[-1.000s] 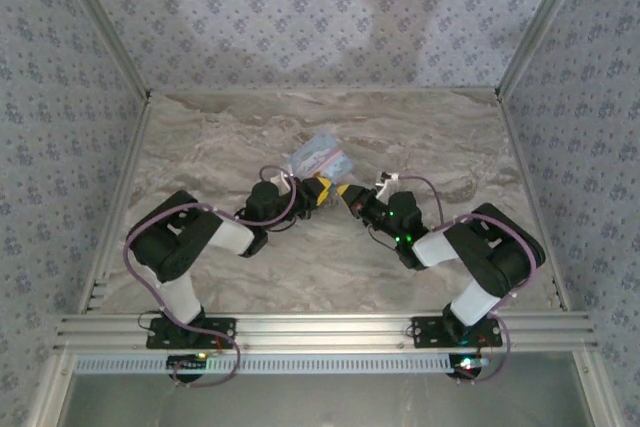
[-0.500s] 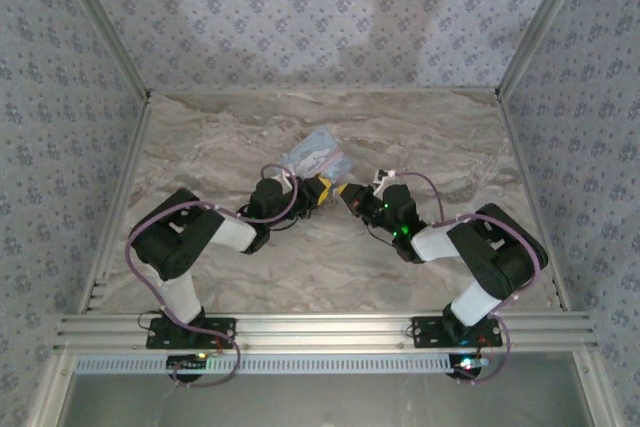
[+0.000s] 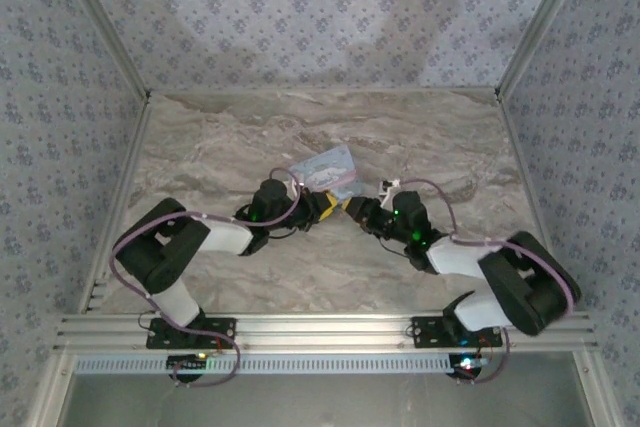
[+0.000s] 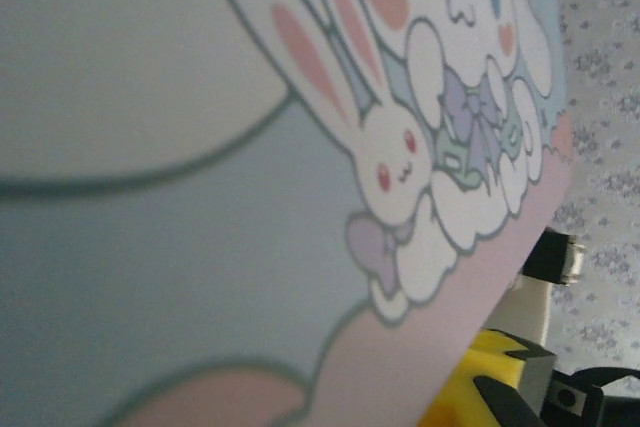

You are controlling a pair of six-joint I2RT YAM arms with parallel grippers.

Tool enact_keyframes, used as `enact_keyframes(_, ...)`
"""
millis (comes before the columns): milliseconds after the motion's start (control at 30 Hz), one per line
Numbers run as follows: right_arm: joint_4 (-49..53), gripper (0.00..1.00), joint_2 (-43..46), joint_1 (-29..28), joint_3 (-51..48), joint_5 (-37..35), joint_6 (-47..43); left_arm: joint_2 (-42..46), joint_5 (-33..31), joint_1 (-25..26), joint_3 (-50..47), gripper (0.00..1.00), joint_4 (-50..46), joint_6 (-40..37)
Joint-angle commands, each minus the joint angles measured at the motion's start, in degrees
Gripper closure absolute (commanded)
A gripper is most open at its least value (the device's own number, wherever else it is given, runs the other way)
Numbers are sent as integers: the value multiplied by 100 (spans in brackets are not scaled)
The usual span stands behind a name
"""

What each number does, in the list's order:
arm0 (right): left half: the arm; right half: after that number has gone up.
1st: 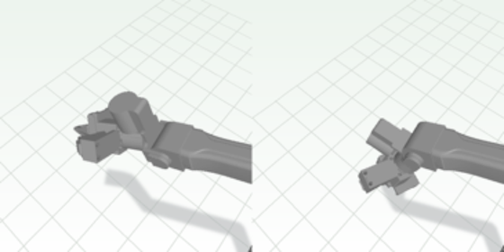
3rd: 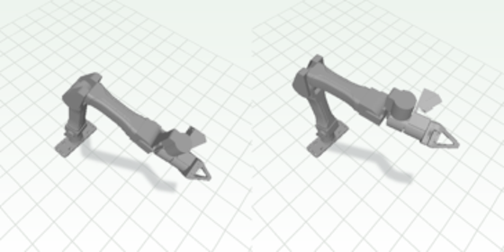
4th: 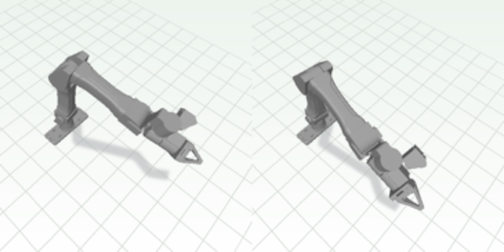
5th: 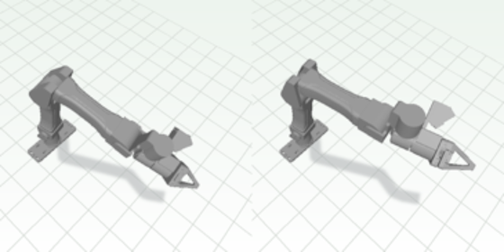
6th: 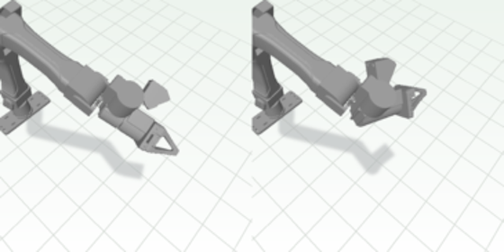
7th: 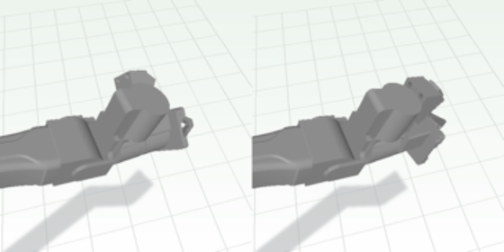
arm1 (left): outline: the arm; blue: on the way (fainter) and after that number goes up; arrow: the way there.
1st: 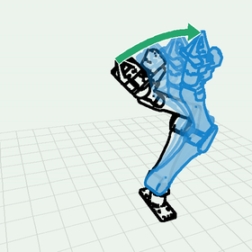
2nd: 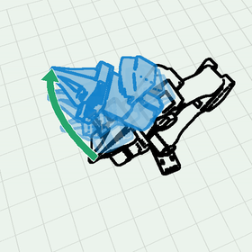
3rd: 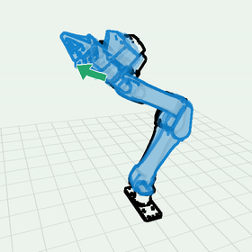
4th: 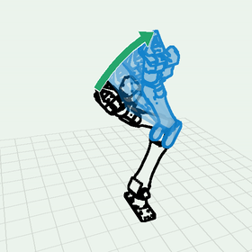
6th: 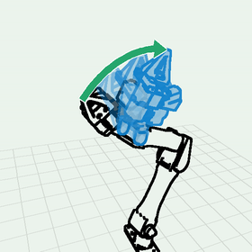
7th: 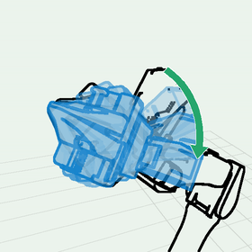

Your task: Unlock the padlock with the key

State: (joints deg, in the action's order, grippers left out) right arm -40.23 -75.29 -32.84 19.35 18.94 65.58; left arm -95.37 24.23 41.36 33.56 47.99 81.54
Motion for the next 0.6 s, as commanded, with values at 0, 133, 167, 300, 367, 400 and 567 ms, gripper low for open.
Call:
enact_keyframes(0, 2059, 62, 826, 6, 46, -94, -995, 302, 195, -50, 79, 100, -517, -338)
enact_keyframes(133, 4067, 57, 1808, -63, 394, -589, -1997, 438, 198, -78, 183, 100, -976, -519)
enact_keyframes(167, 4469, 57, 1947, -113, 539, -747, -2248, 456, 202, -78, 201, 100, -1044, -538)
enact_keyframes(300, 5443, 57, 2167, -363, 1015, -1198, -3156, 466, 261, -104, 278, 100, -1181, -569)
enact_keyframes(367, 5670, 56, 2088, -574, 1264, -1372, -3505, 476, 296, -110, 315, 100, -1215, -568)
enact_keyframes(400, 5713, 56, 2014, -677, 1370, -1417, -3663, 476, 312, -106, 339, 100, -1231, -577)
enact_keyframes(567, 5755, 52, 1440, -1261, 1905, -1717, -4200, 502, 370, -105, 447, 100, -1322, -564)
